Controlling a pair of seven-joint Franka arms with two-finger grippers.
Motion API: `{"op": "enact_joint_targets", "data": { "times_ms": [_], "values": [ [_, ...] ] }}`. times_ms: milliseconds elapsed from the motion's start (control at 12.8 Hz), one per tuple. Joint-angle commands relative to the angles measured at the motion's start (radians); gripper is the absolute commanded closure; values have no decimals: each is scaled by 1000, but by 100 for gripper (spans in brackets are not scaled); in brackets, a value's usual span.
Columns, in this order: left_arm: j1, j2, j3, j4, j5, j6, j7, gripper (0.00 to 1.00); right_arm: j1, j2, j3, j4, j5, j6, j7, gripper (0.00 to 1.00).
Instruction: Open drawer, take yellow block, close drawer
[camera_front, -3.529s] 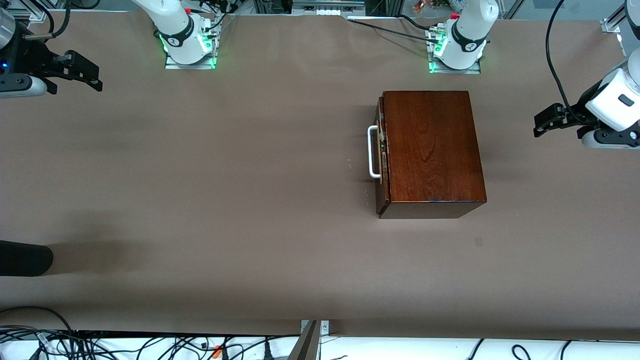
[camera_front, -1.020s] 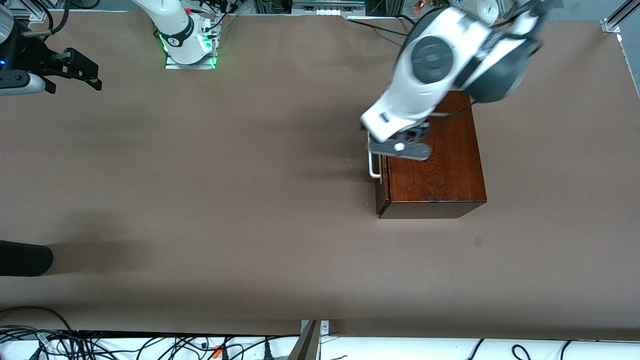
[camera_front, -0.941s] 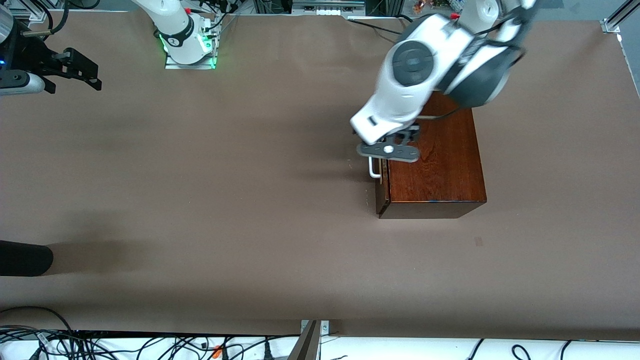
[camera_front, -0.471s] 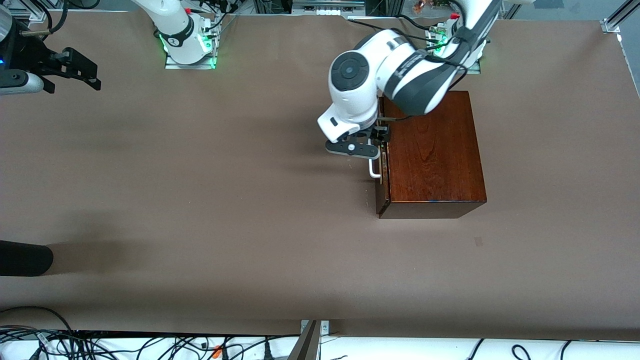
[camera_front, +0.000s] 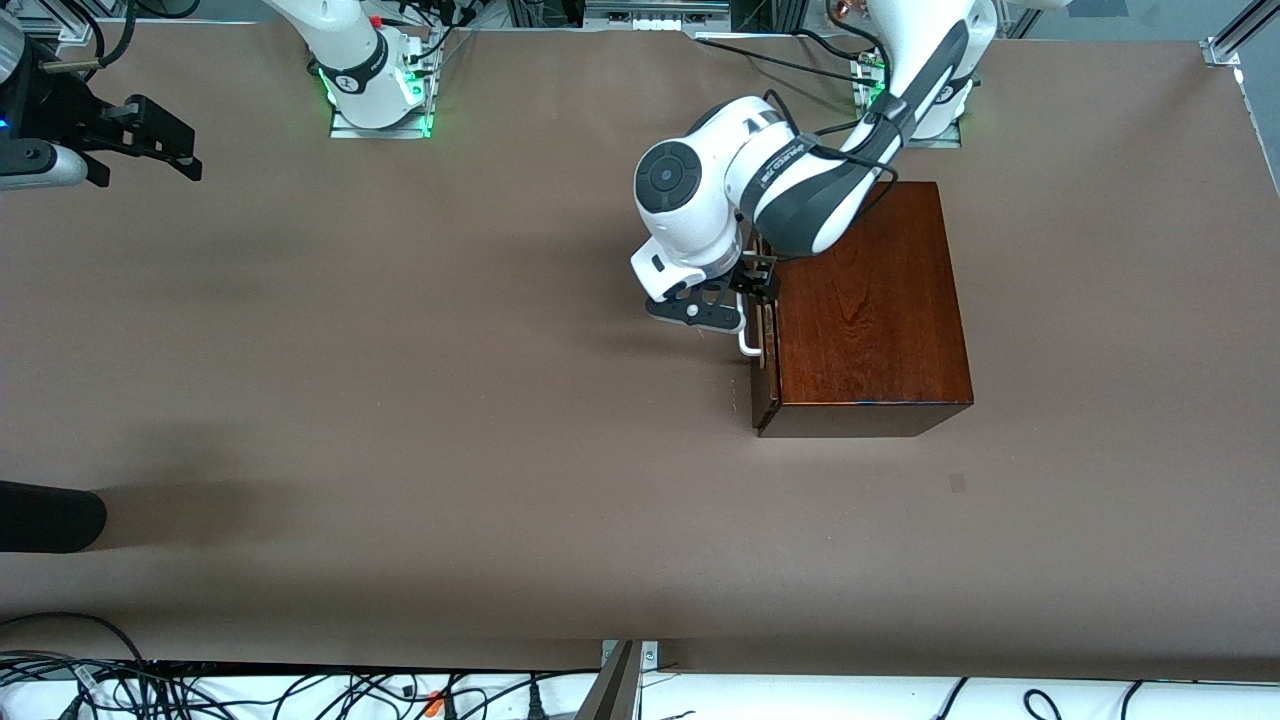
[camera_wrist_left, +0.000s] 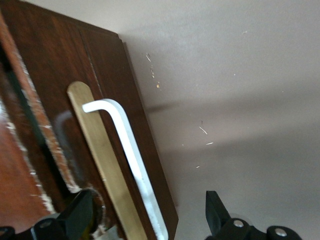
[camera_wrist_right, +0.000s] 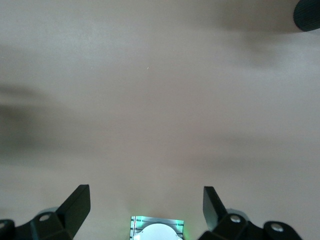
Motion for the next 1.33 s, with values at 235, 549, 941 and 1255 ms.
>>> {"op": "enact_joint_targets", "data": {
  "times_ms": [235,549,941,1255],
  "values": [
    [-23,17,6,-19,34,7,-58,0,-11,-1,5,9,18,1,-10,0],
    [-29,29,3,-62,115,46,-127,0,-11,-1,5,9,18,3,-10,0],
    [-49,46,3,-60,113,61,-147,0,-11,-2,3,7,18,-5,-12,0],
    [-51,51,1,-60,113,73,-159,0,-11,-6,1,7,18,-8,-12,0]
  ]
}}
